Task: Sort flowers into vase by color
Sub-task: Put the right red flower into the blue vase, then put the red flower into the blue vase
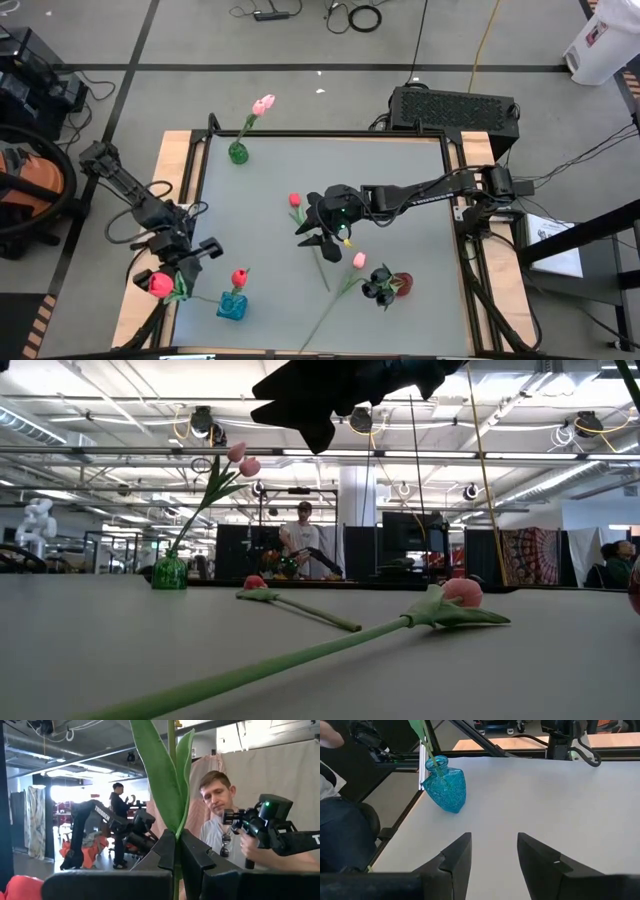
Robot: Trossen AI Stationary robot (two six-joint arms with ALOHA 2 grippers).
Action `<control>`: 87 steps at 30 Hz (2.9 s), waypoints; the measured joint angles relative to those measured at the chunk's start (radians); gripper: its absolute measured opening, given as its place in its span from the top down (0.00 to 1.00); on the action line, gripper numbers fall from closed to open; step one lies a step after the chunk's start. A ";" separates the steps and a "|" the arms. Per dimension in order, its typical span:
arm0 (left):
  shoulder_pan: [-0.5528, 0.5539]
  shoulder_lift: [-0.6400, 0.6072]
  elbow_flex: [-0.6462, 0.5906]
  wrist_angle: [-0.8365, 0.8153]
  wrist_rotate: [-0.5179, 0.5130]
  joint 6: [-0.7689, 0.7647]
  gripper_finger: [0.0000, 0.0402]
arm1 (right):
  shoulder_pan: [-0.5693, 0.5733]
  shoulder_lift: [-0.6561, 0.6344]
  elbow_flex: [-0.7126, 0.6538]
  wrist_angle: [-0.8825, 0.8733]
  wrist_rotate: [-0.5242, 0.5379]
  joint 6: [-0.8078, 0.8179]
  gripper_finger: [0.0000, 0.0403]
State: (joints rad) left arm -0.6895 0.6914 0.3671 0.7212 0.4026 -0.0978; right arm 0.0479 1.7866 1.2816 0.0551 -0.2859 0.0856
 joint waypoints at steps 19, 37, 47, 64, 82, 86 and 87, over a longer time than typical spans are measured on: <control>0.000 0.088 0.001 0.001 -0.016 0.008 0.97 | 0.000 0.000 0.000 0.000 0.000 0.000 0.63; 0.001 0.088 0.002 -0.146 -0.063 -0.001 0.97 | 0.000 0.000 0.000 0.000 0.000 0.000 0.63; 0.001 0.088 0.002 -0.188 -0.155 -0.070 0.78 | 0.000 0.000 0.000 0.000 0.000 0.000 0.63; 0.003 -0.030 0.002 -0.517 -0.186 -0.079 0.64 | 0.000 0.000 0.000 0.000 0.000 0.000 0.63; 0.003 -0.186 0.002 -0.689 -1.034 0.063 0.64 | 0.000 0.000 0.000 0.000 0.000 0.000 0.63; 0.018 -0.186 0.002 -0.718 -1.233 0.083 0.64 | 0.000 0.000 0.000 0.000 0.000 0.000 0.63; 0.031 -0.186 0.002 -0.721 -1.260 0.082 0.64 | 0.000 0.000 0.000 0.000 0.000 0.000 0.63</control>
State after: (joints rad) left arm -0.6587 0.5056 0.3695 0.0001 -0.8578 -0.0155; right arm 0.0476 1.7870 1.2812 0.0552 -0.2859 0.0856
